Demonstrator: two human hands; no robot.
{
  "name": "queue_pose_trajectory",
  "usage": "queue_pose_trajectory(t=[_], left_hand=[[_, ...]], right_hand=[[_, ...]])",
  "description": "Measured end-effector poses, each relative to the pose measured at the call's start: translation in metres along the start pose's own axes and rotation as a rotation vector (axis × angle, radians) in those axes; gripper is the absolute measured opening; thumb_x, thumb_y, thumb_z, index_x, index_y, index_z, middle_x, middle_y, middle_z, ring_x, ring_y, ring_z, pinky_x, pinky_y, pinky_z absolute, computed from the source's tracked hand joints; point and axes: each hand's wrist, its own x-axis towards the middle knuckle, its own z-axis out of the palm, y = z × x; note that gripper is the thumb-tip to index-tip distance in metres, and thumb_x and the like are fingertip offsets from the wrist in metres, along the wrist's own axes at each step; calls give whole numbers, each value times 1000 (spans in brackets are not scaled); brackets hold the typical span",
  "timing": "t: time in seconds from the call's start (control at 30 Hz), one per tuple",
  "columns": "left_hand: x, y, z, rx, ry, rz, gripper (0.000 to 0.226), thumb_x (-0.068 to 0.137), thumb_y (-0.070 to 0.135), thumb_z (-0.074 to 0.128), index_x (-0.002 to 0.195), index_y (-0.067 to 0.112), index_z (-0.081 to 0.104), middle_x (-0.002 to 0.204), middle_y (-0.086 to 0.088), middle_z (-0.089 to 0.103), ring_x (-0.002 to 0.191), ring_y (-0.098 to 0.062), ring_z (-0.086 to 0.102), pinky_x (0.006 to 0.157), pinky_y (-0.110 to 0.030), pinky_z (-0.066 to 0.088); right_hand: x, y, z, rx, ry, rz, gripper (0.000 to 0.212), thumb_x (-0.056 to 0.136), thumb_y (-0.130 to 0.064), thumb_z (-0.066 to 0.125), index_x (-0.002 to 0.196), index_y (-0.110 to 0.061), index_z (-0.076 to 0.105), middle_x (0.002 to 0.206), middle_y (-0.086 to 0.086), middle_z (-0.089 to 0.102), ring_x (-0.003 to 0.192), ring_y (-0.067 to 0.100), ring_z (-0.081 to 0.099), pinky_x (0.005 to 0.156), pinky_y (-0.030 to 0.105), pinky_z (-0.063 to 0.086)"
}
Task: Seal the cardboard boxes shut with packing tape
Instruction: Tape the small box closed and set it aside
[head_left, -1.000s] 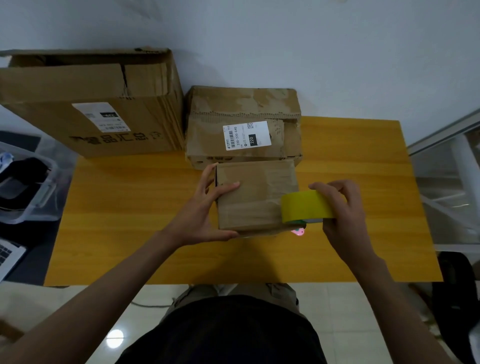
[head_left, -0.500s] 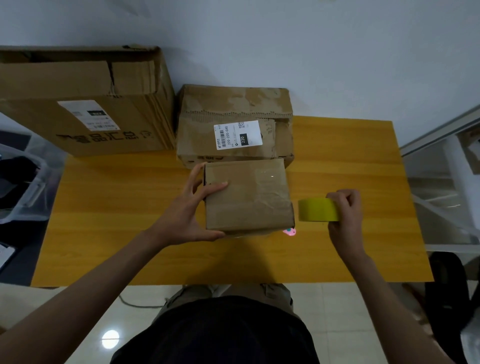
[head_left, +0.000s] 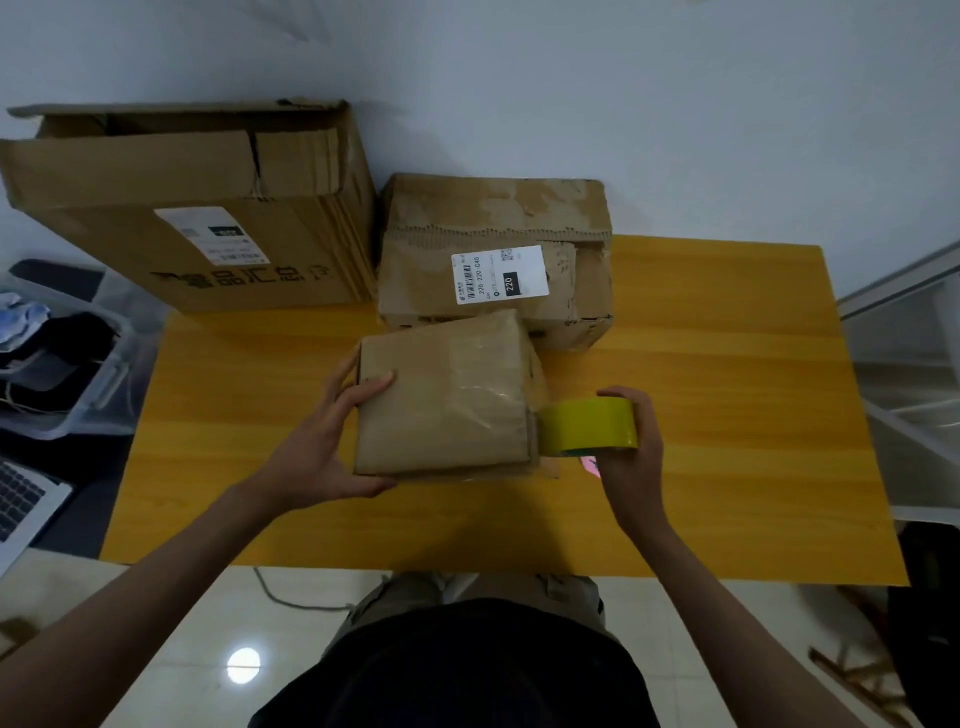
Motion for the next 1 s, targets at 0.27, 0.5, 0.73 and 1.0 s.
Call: queue_pose_trajectory(t=[0.27,0.5,0.73,1.0], left_hand=[[-52,-35,17,-462,186,-317,97,82,21,68,160,42,14,160,18,24,139,-13,43,95,-31,54],[-47,-68,46,-414,-12,-502,92,97,-5,59,154,54,15,166,-1,22,137,-20,43,100,-42,47],[-44,-65,17,-136,-44,-433,132,72,42,90,160,40,-9,167,19,-11,154,-11,10,111,-40,40],[5,-39,4,371,-126,130,131,68,76,77,163,15,11,170,-9,-7,156,-32,-11,123,-64,11]], right_hand=[[-20,-37,77,-4,-263,-104,48,81,-25,62,112,-56,43,103,-13,55,88,10,55,67,27,45],[-22,-46,131,-150,-480,-206,29,91,-34,52,110,-13,47,94,-2,51,77,3,47,61,22,42],[-20,-30,149,-306,-582,-160,22,98,-28,58,108,-17,42,94,-5,39,78,13,41,63,26,32],[-20,-34,150,-430,-602,-185,31,96,-20,63,118,-13,43,113,7,50,97,21,51,72,35,46]])
